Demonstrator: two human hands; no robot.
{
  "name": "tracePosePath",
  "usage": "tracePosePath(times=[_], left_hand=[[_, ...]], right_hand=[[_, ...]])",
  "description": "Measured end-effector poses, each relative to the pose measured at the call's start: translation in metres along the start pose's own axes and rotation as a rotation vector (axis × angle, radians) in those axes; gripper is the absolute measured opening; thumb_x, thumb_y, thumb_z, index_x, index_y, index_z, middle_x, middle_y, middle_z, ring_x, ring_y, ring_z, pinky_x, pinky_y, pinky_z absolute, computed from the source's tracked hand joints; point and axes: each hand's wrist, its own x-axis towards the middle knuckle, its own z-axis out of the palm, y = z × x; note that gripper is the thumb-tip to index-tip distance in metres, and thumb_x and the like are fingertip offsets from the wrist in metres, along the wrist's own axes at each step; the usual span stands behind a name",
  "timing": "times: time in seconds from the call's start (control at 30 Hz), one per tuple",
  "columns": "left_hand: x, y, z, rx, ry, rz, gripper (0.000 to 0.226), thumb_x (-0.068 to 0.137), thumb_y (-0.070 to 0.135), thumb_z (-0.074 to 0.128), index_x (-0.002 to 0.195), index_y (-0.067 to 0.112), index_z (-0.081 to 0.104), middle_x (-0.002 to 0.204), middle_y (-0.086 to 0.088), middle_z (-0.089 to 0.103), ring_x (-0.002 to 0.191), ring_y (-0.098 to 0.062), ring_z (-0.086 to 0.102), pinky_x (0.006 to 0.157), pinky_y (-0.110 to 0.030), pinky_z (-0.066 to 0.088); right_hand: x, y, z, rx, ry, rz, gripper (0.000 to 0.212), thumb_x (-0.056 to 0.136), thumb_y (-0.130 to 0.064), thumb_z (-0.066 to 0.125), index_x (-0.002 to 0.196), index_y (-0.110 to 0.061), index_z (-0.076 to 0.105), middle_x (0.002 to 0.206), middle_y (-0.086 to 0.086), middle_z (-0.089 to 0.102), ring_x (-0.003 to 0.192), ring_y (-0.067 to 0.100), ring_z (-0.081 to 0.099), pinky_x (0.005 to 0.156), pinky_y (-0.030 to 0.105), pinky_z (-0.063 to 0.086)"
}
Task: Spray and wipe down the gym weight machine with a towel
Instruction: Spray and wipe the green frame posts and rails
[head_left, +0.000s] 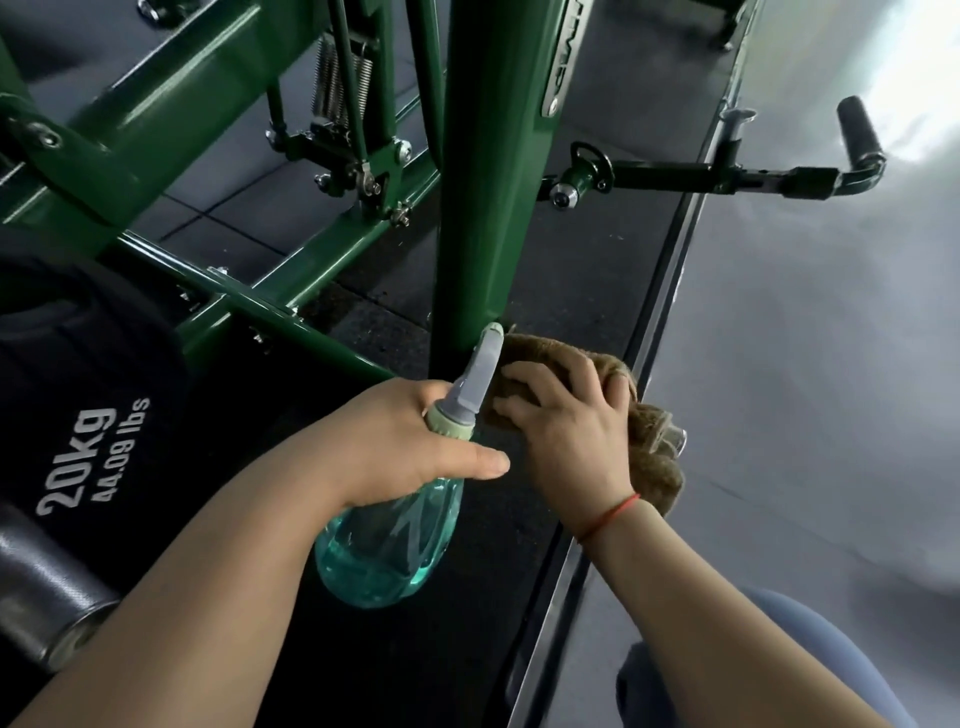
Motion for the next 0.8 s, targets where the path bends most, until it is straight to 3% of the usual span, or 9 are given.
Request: tracePosePath(times=[0.13, 0.2, 0.33, 0.43, 0.5, 0.63, 0.8], left_hand=[[-0.002, -0.002, -0.005, 0.044, 0.036, -0.036, 0.063, 0.070, 0.054, 0.084, 0.127, 0.043, 0.059, 0.103, 0.026, 0.057, 0.108, -0.002, 0.056, 0.089, -0.026, 0.041], [-0.003, -0.002, -0.005, 0.052, 0.052, -0.023, 0.069, 0.070, 0.054, 0.083, 0.132, 0.041, 0.058, 0.102, 0.028, 0.055, 0.109, -0.003, 0.056, 0.091, -0.026, 0.040], [-0.005, -0.002, -0.002, 0.042, 0.024, -0.002, 0.056, 0.070, 0.054, 0.083, 0.120, 0.046, 0.059, 0.102, 0.027, 0.058, 0.099, 0.007, 0.054, 0.082, -0.020, 0.039], [-0.005, -0.003, -0.002, 0.069, 0.010, 0.000, 0.041, 0.071, 0.054, 0.083, 0.103, 0.047, 0.059, 0.104, 0.023, 0.062, 0.099, 0.004, 0.057, 0.084, -0.022, 0.043], [-0.003, -0.005, -0.004, 0.109, 0.026, 0.013, 0.038, 0.070, 0.056, 0.083, 0.101, 0.043, 0.065, 0.102, 0.018, 0.070, 0.098, 0.000, 0.063, 0.090, -0.029, 0.049], [-0.005, -0.005, -0.005, 0.098, 0.038, 0.037, 0.032, 0.067, 0.060, 0.083, 0.091, 0.047, 0.067, 0.093, 0.018, 0.072, 0.090, -0.001, 0.067, 0.083, -0.030, 0.050], [-0.012, -0.005, -0.003, 0.100, 0.042, 0.033, 0.037, 0.067, 0.062, 0.081, 0.096, 0.044, 0.065, 0.093, 0.017, 0.069, 0.089, -0.001, 0.065, 0.079, -0.027, 0.048]], right_hand=[[-0.001, 0.009, -0.011, 0.071, -0.124, 0.149, 0.023, 0.065, -0.013, 0.078, 0.079, -0.031, 0.076, 0.115, -0.010, 0.063, 0.114, 0.033, 0.048, 0.078, 0.053, 0.042], [-0.001, 0.019, -0.026, 0.114, -0.200, 0.270, 0.022, 0.067, -0.014, 0.077, 0.076, -0.034, 0.074, 0.113, -0.013, 0.061, 0.114, 0.030, 0.045, 0.084, 0.052, 0.043], [0.005, 0.048, -0.049, 0.318, -0.357, 0.480, 0.025, 0.080, -0.016, 0.069, 0.083, -0.040, 0.074, 0.108, -0.019, 0.056, 0.110, 0.020, 0.043, 0.092, 0.038, 0.042], [0.027, 0.053, -0.045, 0.526, -0.145, 0.505, 0.038, 0.077, -0.008, 0.070, 0.106, -0.033, 0.077, 0.110, -0.008, 0.063, 0.108, 0.022, 0.058, 0.088, 0.026, 0.042], [0.049, 0.044, -0.031, 0.586, -0.126, 0.492, 0.040, 0.084, -0.016, 0.070, 0.121, -0.030, 0.072, 0.115, -0.005, 0.063, 0.109, 0.020, 0.060, 0.093, 0.025, 0.043], [0.094, 0.036, 0.003, 0.373, -0.484, 0.572, 0.039, 0.096, -0.045, 0.045, 0.124, -0.024, 0.064, 0.123, 0.007, 0.064, 0.111, 0.034, 0.059, 0.097, 0.043, 0.049], [0.116, 0.055, -0.008, 0.682, -0.773, 0.786, 0.038, 0.099, -0.047, 0.054, 0.096, -0.012, 0.067, 0.097, 0.009, 0.070, 0.082, 0.025, 0.062, 0.077, 0.031, 0.046]])
